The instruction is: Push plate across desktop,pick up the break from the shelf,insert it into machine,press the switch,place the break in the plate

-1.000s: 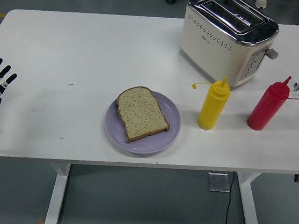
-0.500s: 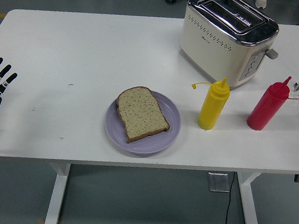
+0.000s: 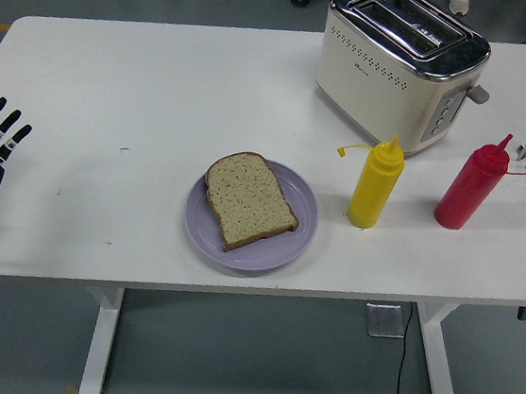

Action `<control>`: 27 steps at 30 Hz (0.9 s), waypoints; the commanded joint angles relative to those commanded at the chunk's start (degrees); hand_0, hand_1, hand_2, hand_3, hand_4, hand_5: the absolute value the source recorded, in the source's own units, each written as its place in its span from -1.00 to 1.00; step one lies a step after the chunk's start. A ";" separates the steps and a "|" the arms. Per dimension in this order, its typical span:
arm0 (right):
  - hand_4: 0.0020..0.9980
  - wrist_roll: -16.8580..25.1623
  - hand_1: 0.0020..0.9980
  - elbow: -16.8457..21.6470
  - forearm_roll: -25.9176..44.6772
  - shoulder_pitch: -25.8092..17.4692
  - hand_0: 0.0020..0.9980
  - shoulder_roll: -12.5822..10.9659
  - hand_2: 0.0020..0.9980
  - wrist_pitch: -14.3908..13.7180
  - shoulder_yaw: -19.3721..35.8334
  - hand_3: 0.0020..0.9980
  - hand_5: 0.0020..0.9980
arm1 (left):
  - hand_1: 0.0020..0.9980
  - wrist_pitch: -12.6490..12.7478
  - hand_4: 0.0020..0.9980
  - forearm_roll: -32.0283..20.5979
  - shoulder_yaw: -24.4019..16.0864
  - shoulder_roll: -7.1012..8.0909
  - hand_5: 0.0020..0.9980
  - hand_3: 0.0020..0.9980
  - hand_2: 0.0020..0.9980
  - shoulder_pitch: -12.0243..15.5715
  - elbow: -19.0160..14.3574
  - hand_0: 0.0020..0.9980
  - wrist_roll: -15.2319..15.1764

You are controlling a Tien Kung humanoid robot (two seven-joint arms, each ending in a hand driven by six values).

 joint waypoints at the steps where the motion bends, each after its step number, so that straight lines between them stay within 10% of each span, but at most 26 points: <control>1: -0.16 -0.10 0.55 -0.13 -0.19 -0.25 0.65 0.53 0.57 0.13 0.15 0.54 -0.02 | 0.71 0.00 0.24 -0.01 0.00 0.00 1.00 0.71 0.81 -0.01 0.01 0.59 0.00; 27: -0.15 -0.94 0.55 -0.02 -0.70 -0.68 0.64 2.70 0.56 2.29 1.67 0.53 0.02 | 0.71 -0.03 0.24 -0.17 0.27 -0.03 1.00 0.71 0.81 -0.44 0.37 0.59 0.06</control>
